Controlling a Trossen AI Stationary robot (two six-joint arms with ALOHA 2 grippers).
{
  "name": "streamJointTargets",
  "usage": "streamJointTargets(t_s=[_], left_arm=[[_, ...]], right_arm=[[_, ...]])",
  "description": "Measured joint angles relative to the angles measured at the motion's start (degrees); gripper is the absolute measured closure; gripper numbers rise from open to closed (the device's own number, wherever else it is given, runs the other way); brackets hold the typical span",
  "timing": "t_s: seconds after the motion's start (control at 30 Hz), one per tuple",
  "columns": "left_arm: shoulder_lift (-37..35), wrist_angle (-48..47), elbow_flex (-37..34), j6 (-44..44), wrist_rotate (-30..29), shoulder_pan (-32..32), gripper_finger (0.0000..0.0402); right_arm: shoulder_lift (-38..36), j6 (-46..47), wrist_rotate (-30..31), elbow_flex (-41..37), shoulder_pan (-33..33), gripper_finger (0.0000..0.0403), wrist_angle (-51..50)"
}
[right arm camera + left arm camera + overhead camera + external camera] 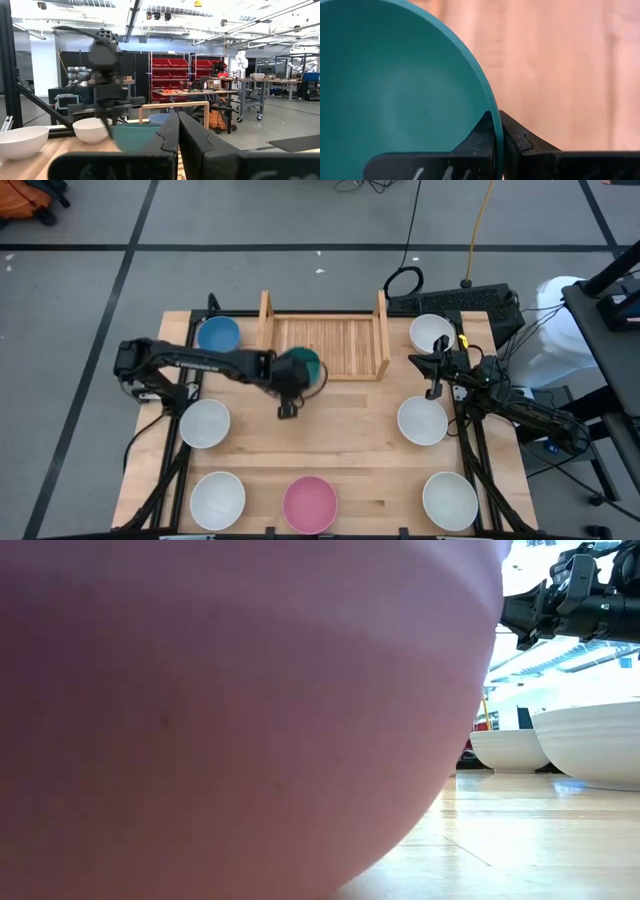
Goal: Place and stack bowls onto a shelf
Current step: Put the dark green bowl on the shelf
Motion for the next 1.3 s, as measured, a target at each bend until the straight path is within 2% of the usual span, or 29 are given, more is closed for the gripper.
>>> streamJointTargets(t_s=[0.2,0.4,0.63,0.77,0.97,1.3], left_arm=[[-0.01,-2.60,4.87,0.05,-0.02,7.68,0.0396],[0.75,-8.87,13.02,3.08,-0.28,13.81,0.0396],[6.21,-17.24,24.73,7.77,-0.48,17.78,0.0396],[10.48,-18.06,29.74,7.82,-0.43,18.48,0.0396],[16.75,-22.58,32.73,10.28,0.03,18.62,0.0396],[23.24,-22.05,32.75,10.97,2.80,18.65,0.0396]], right_arm=[[0.00,0.02,0.07,0.00,0.00,0.0403,0.00],[0.00,-0.07,0.09,0.01,-0.01,0.0403,0.00],[0.00,-0.13,0.13,0.00,-0.01,0.0403,0.00],[0.00,-0.15,0.15,0.00,0.01,0.0403,-0.02],[0.00,-0.13,0.17,0.00,-0.01,0.0403,-0.02],[0.02,-0.15,0.15,0.00,-0.01,0.0403,-0.07]])
